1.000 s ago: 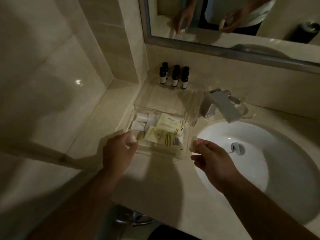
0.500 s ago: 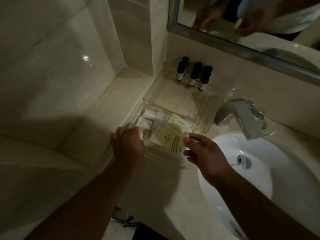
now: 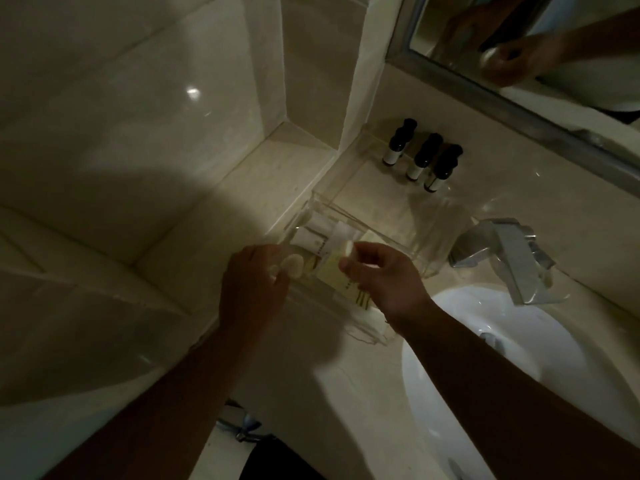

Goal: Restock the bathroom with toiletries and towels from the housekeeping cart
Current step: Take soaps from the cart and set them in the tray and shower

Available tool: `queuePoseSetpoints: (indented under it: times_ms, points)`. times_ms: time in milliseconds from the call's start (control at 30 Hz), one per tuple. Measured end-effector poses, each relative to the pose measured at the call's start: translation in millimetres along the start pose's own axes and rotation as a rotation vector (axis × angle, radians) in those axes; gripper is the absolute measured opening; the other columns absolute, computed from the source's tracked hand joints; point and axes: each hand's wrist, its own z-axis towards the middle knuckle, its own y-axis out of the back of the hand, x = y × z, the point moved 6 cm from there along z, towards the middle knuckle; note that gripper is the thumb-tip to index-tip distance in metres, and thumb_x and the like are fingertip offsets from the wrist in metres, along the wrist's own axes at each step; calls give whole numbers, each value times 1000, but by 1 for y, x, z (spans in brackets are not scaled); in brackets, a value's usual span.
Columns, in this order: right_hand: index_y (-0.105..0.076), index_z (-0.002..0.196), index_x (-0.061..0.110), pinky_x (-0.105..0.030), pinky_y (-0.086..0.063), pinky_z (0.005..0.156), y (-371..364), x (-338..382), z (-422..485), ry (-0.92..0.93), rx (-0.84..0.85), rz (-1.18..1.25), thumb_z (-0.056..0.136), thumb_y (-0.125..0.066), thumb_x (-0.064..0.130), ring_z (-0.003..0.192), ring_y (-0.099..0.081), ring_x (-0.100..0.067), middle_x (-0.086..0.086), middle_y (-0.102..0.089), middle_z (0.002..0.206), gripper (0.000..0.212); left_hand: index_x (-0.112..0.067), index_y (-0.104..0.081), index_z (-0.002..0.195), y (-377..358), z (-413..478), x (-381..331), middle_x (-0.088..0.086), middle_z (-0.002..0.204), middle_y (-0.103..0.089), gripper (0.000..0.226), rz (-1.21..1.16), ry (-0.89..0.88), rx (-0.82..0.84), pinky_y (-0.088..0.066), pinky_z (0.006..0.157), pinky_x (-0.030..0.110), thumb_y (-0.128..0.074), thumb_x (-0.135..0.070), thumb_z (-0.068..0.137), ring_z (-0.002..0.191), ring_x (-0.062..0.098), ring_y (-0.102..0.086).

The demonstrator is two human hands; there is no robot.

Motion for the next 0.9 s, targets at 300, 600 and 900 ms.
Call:
queuePoseSetpoints:
  times_ms: [300, 600, 900]
  points:
    - [-59, 131, 14, -38, -47, 97, -64, 19, 32, 426, 150, -938, 92, -67, 36, 116, -56, -27, -9, -60, 128, 46, -13, -65, 122, 46, -20, 19, 6, 111, -65, 41, -184, 139, -98, -43, 76, 29, -73, -17, 83, 87, 20, -57]
    - [-59, 131, 19, -38, -49, 90, -69, 9, 43, 420, 33, -1078, 88, -69, 47, 115, -54, -30, -10, -61, 127, 52, -13, -68, 115, 44, -39, 21, 6, 102, -68, 43, -285, 237, -88, -50, 76, 31, -62, -32, 77, 83, 24, -62]
    - [-69, 111, 17, -26, -40, 84, -17, 6, 19, 411, -251, -688, 92, -65, 42, 101, -58, -19, -5, -65, 107, 31, -11, -64, 113, 12, -40, 25, 7, 103, -68, 34, -372, 437, 87, -50, 84, 35, -67, -34, 88, 97, 25, -64]
